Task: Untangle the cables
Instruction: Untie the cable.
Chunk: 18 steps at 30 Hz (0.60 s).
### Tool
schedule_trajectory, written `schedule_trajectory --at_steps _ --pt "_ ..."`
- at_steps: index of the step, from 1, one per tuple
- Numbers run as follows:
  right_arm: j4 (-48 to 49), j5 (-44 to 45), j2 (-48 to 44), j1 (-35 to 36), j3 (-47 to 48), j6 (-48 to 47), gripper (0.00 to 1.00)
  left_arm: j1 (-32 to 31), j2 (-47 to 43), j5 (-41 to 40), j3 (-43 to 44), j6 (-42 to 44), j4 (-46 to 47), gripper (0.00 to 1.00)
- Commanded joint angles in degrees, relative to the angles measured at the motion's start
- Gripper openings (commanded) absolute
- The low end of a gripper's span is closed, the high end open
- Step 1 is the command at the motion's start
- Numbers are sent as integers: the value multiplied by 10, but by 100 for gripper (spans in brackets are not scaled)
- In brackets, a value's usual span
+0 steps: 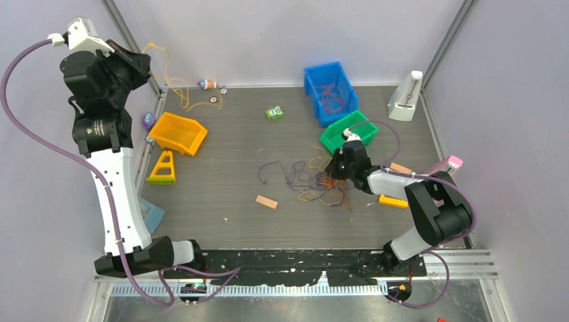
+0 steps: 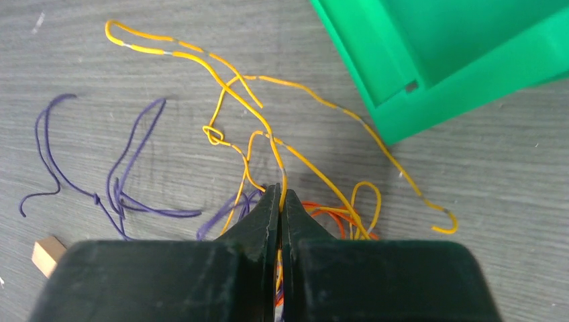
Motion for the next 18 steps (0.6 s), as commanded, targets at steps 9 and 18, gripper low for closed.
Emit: schedule_trajectory --at_steps 9,18 --pt "143 -39 -63 12 -87 -17 5 3 12 2 -52 12 81 0" --pt "210 -56 -79 40 -115 -32 7 3 17 -37 -75 28 103 0"
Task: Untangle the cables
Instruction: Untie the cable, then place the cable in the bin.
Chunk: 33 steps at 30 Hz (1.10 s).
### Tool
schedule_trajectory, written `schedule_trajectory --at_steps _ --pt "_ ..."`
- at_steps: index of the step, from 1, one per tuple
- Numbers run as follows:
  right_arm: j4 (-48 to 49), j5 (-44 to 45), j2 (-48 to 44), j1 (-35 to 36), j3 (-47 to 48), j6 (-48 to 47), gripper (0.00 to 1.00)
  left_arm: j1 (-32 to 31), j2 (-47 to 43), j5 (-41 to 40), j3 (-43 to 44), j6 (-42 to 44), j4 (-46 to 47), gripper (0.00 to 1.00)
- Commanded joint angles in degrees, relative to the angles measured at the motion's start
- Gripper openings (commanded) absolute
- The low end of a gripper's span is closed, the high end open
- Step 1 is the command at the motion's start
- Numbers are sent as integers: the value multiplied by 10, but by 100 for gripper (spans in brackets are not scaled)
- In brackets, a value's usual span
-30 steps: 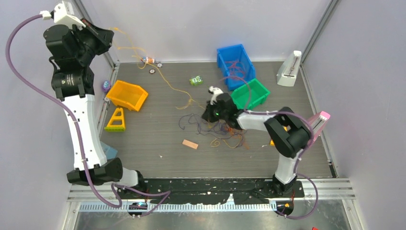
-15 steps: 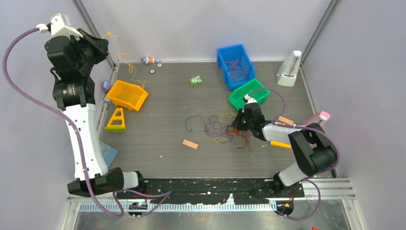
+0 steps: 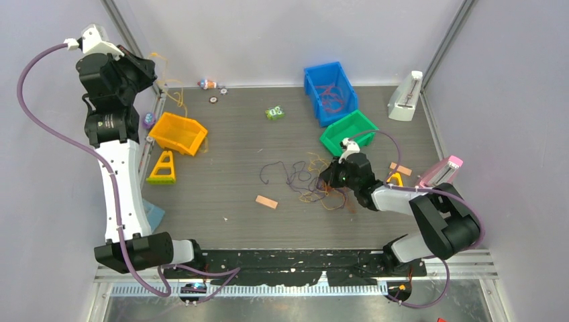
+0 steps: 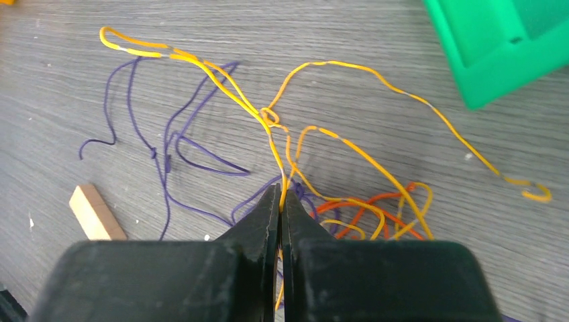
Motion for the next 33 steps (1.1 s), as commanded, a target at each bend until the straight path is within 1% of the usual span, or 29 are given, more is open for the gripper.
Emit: schedule_trajectory --at_steps 1,8,16,18,21,22,24,33 --pt "65 -10 -21 16 1 -19 7 3 0 -21 -2 16 51 0" --pt "68 -2 -22 26 1 -25 7 3 6 -34 1 28 49 0" --pt "73 -2 -22 28 -1 -26 7 8 3 -56 -33 40 62 0" --pt "76 -4 -21 28 -2 -25 7 9 -5 -65 -60 37 66 0" --pt "82 -9 -18 29 -2 -22 7 9 -35 -79 -161 25 133 0" --pt "83 -12 -18 30 -2 -22 7 10 -44 -95 -196 24 152 0" --pt "84 -13 -21 30 -6 -21 7 14 -45 -111 -218 28 162 0" --pt "87 -12 -30 31 -11 -24 7 27 -38 -140 -201 32 143 0"
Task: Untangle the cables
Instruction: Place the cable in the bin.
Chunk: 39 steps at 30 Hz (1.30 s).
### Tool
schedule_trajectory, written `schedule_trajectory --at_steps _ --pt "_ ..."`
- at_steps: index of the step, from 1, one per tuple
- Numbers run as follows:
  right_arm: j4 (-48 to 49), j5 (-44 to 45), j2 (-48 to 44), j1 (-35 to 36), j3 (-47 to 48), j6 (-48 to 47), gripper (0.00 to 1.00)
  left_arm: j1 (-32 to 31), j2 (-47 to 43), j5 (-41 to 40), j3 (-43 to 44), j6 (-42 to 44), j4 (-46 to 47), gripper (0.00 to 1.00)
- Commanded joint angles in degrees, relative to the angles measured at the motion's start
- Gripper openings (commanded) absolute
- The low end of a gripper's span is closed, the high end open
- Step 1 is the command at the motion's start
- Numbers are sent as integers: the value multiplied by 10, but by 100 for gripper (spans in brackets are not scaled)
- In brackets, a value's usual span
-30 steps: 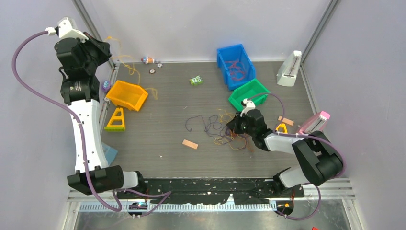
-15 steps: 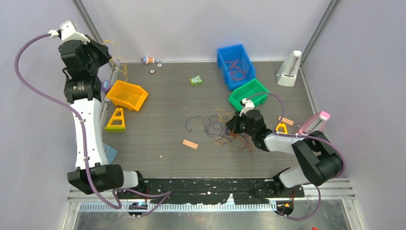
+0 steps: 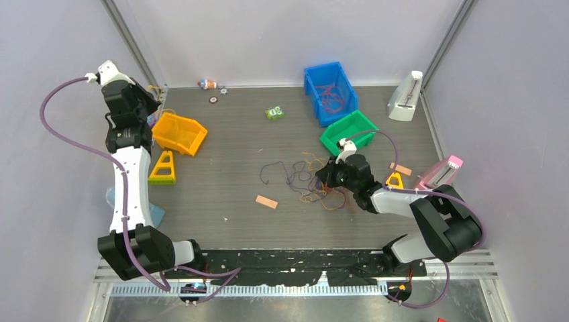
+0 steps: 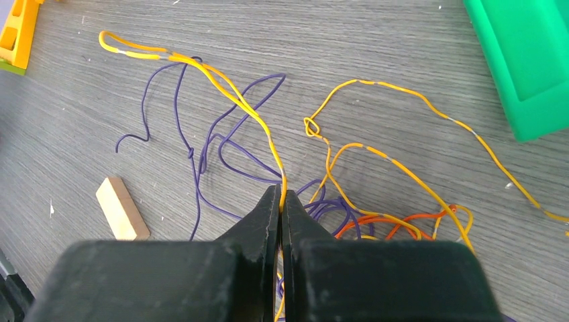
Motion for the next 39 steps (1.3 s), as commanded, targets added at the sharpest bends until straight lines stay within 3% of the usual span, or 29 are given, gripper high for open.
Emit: schedule_trajectory --at_steps 1,7,14,22,28,32,39 --pt "33 -1 -23 4 -2 -7 7 7 -15 -39 12 -8 41 0" --pt "35 -5 -25 4 -4 -7 7 7 -24 -87 -75 -107 68 0" --pt "42 -8 -25 5 -7 -5 7 7 3 -160 -102 -186 73 0" --pt "42 -8 -26 5 -7 -6 7 6 100 -258 -27 -243 49 0" --pt "42 -10 -23 5 -7 -5 7 7 163 -258 1 -239 114 0" --pt "41 -9 -26 5 -8 -6 7 7 218 -246 61 -223 85 0" --pt "43 0 -39 5 -15 -7 7 7 250 -247 49 -228 52 0"
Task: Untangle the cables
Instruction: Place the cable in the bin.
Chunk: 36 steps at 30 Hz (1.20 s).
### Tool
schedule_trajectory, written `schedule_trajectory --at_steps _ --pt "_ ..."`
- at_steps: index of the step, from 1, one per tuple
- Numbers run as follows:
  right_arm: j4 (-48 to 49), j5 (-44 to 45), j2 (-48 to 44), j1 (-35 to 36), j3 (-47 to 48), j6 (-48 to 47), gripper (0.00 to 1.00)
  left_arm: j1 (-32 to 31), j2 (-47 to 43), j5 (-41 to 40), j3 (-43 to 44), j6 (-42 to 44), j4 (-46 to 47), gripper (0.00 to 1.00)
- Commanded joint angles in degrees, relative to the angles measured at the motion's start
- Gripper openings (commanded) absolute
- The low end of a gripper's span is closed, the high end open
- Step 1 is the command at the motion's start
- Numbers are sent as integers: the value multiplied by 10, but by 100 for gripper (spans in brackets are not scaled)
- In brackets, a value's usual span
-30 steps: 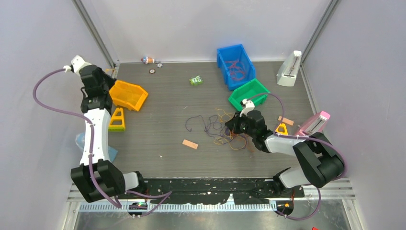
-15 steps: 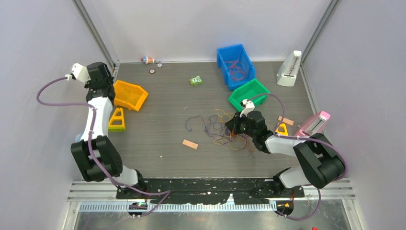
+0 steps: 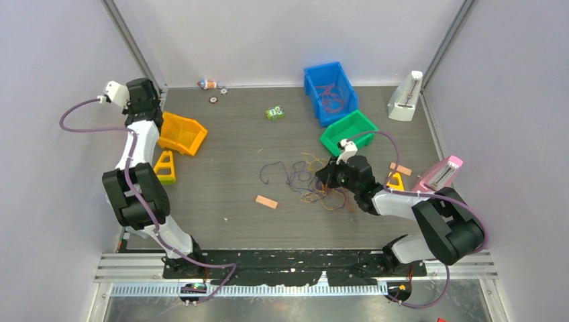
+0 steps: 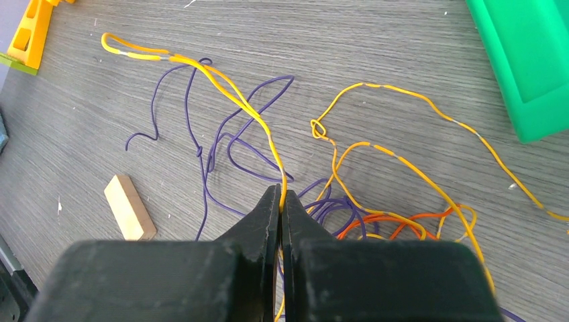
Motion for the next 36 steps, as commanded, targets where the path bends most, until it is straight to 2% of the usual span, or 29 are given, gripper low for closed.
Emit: schedule_trajectory --at_steps 1,8,14,19,23,30,36 --pt "29 6 -29 4 -8 -7 7 3 25 -16 19 -5 -38 0" --pt "37 4 -26 4 -10 -4 7 5 48 -3 11 -31 -49 0" --pt "37 7 -24 4 -7 -4 7 8 79 -3 50 -34 -121 0" --pt "37 8 -24 4 -7 -4 7 8 80 -6 49 -45 -151 0" --pt "37 8 -24 4 -7 -3 7 11 104 14 66 -46 -164 5" --pt "34 12 -30 4 -9 -5 7 16 118 20 79 -57 -179 6" --pt "33 12 -32 4 -8 -5 7 16 109 19 93 -44 -203 20"
